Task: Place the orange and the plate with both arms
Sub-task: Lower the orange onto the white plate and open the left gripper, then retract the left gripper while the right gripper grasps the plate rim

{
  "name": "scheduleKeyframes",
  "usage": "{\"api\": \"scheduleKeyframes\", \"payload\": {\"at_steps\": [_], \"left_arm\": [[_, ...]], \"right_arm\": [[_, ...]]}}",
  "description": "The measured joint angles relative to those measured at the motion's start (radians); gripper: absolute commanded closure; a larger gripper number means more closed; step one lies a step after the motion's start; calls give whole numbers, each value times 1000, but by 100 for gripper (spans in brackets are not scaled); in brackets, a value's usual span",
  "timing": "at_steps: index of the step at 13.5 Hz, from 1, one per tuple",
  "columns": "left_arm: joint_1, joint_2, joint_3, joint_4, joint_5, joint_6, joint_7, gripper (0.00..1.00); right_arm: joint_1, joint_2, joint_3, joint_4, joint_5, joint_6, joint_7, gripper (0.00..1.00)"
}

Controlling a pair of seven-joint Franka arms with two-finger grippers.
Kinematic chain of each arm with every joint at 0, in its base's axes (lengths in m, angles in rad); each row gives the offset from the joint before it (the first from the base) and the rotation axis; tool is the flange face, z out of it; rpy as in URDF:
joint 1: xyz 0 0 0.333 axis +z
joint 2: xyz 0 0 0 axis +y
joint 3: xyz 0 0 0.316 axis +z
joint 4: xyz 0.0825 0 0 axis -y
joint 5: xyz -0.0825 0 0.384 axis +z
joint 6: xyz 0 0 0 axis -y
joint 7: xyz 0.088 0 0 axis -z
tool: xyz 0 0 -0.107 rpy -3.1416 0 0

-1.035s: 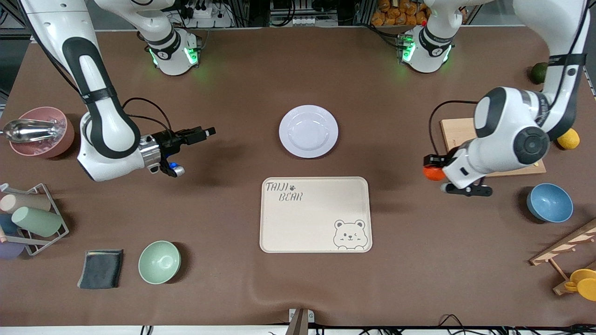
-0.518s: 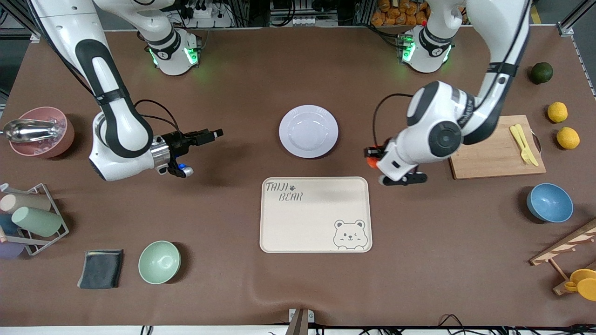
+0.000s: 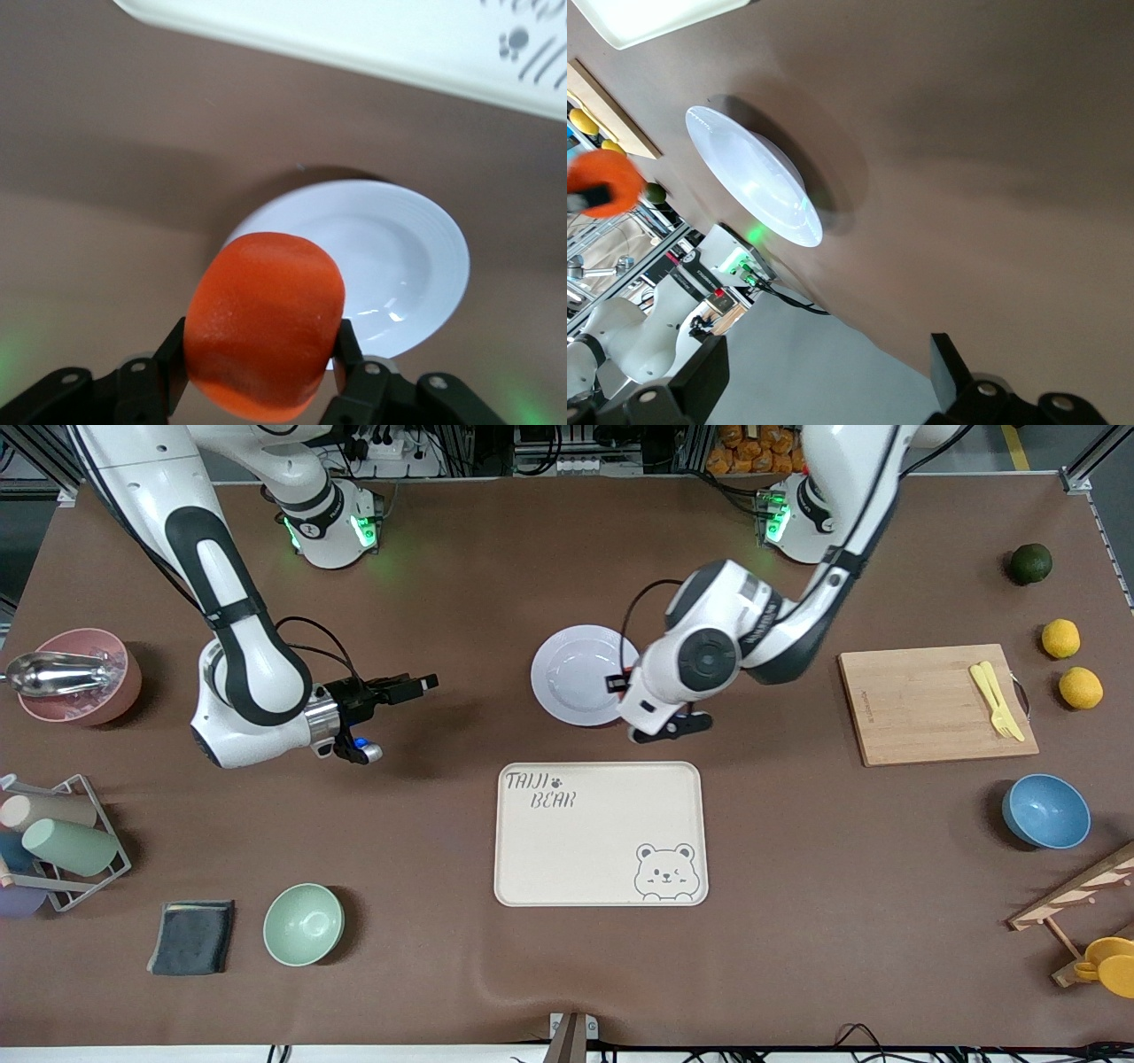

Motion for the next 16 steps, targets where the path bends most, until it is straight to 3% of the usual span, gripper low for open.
{"api": "scheduleKeyframes", "payload": {"at_steps": [3, 6, 7, 8, 12, 16], "left_arm": [[-87, 60, 0, 6, -2, 89, -78, 98], [-153, 125, 3, 8, -2, 174, -141, 74], [-167, 148, 3, 8, -2, 206, -153, 44], [-174, 167, 3, 9, -2, 235, -155, 0], [-174, 175, 21, 34, 4, 263, -155, 0], [-73, 30, 43, 69, 64, 188, -151, 0]], "right_arm": [[21, 0, 1, -16, 22, 52, 0, 0], [45, 1, 1, -38, 47, 93, -10, 0], [51, 1, 1, -41, 60, 99, -12, 0], [59, 1, 1, -49, 71, 112, -15, 0], [98, 1, 1, -93, 139, 171, -65, 0], [148, 5, 1, -108, 200, 232, -73, 0]]}}
